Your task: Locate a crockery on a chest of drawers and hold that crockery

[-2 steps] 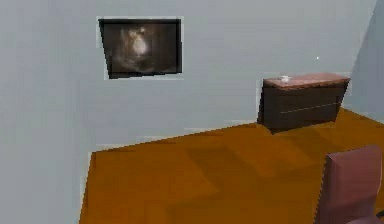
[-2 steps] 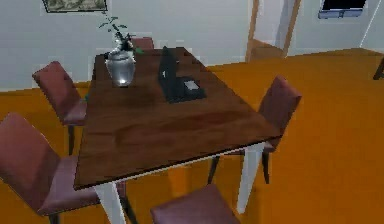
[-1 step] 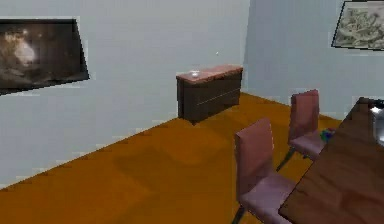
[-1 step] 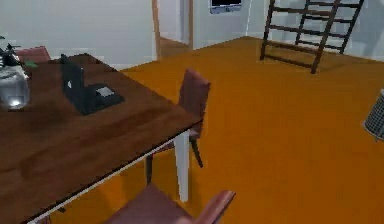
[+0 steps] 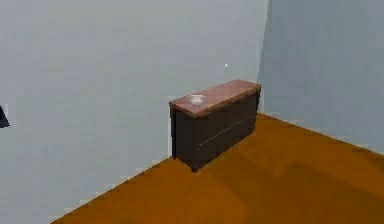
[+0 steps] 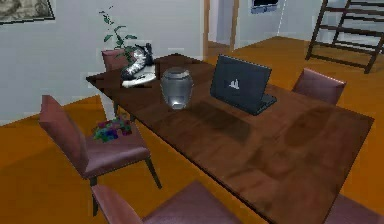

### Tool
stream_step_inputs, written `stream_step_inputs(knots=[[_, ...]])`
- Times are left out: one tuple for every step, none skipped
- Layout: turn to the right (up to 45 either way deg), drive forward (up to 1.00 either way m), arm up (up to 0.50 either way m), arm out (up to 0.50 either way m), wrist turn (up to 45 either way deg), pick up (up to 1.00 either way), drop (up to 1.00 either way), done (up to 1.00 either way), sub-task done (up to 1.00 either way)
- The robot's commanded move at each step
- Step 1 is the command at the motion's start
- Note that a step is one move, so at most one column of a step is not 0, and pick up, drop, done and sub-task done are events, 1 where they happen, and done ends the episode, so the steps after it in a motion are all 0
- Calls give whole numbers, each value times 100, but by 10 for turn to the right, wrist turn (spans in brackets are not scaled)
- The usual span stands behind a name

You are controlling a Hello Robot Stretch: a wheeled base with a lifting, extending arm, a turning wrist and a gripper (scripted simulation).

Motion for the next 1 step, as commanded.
stream_step_inputs(knots=[[60,0,0,0,0,0,0,0,0]])
